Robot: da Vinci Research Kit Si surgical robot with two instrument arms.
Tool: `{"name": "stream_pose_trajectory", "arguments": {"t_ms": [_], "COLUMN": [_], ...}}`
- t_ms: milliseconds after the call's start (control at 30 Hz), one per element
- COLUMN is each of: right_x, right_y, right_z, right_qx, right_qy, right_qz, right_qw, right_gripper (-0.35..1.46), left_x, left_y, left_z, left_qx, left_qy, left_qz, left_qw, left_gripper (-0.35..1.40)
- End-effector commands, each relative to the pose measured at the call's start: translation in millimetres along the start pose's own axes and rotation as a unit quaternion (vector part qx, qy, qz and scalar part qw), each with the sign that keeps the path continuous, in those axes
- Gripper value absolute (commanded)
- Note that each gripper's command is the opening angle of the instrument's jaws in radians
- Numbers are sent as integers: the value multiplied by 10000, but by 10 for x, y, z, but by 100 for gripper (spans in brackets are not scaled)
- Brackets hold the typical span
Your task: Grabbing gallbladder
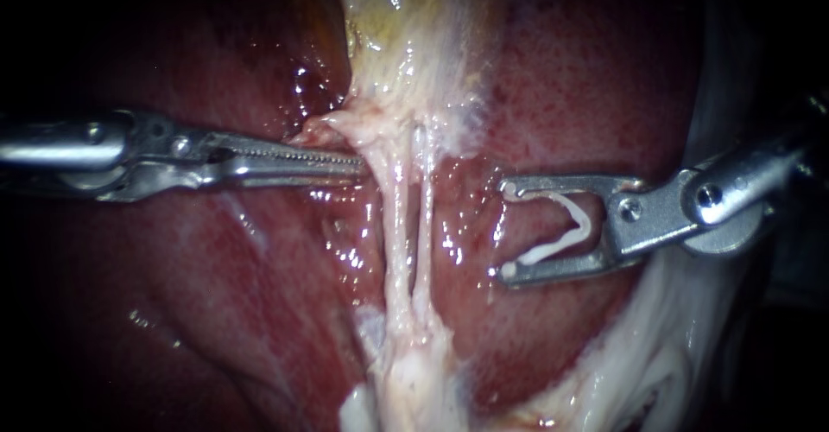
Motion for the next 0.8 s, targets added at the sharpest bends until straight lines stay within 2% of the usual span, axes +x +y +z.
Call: {"name": "stream_pose_trajectory", "arguments": {"t_ms": [33,167,233,400,500,700,800], "right_x": [0,0,0,-1,-1,-1,-2], "right_y": [0,0,0,0,0,0,0], "right_z": [0,0,-1,-1,-1,-1,-1], "right_qx": [0,0,0,2,2,2,0], "right_qy": [1,1,1,1,1,1,0], "right_qz": [0,0,0,-1,-2,-3,-3], "right_qw": [10000,10000,10000,10000,10000,10000,10000], "right_gripper": [49,49,49,49,49,49,49], "left_x": [0,2,3,4,13,45,62], "left_y": [1,2,3,15,28,43,40], "left_z": [0,-1,-2,-18,-41,-87,-94], "left_qx": [2,4,5,-25,-67,-125,-76], "left_qy": [1,1,0,2,2,-6,19], "left_qz": [-1,-6,-10,156,271,264,379], "left_qw": [10000,10000,10000,9999,9996,9996,9993], "left_gripper": [4,14,-3,56,73,66,66]}}
